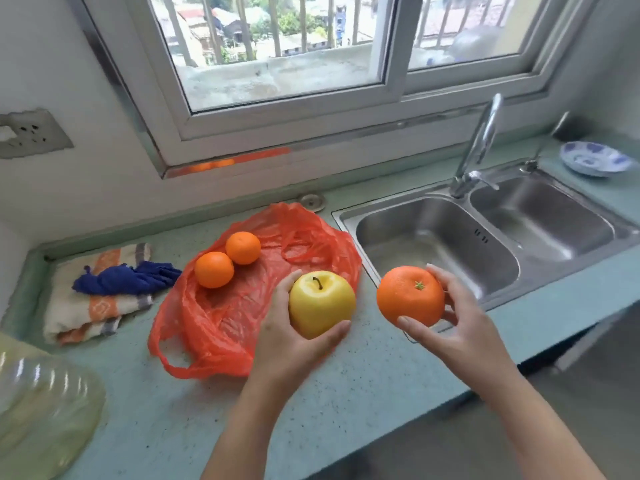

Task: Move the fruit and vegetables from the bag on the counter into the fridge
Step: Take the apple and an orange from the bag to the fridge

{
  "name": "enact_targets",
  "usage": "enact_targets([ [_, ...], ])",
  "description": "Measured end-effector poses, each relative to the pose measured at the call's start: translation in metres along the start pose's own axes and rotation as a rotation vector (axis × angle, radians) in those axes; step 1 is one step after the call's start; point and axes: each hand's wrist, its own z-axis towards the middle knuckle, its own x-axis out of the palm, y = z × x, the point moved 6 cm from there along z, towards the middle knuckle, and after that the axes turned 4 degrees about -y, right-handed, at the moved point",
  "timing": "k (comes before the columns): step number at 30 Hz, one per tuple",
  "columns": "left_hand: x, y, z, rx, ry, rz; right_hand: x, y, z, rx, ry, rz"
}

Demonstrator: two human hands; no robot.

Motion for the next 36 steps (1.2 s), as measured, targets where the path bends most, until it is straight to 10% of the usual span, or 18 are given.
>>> enact_targets([
  [19, 0.217, -0.112, -0.158, 0.286, 0.832, -0.191, -0.204, -0.032, -0.274, 0.302, -0.893, -0.185],
  [36, 0.417, -0.243, -0.524, 0.606, 1.385, -0.251, -0.402, -0.062, -0.627, 0.457, -1.476, -0.325],
])
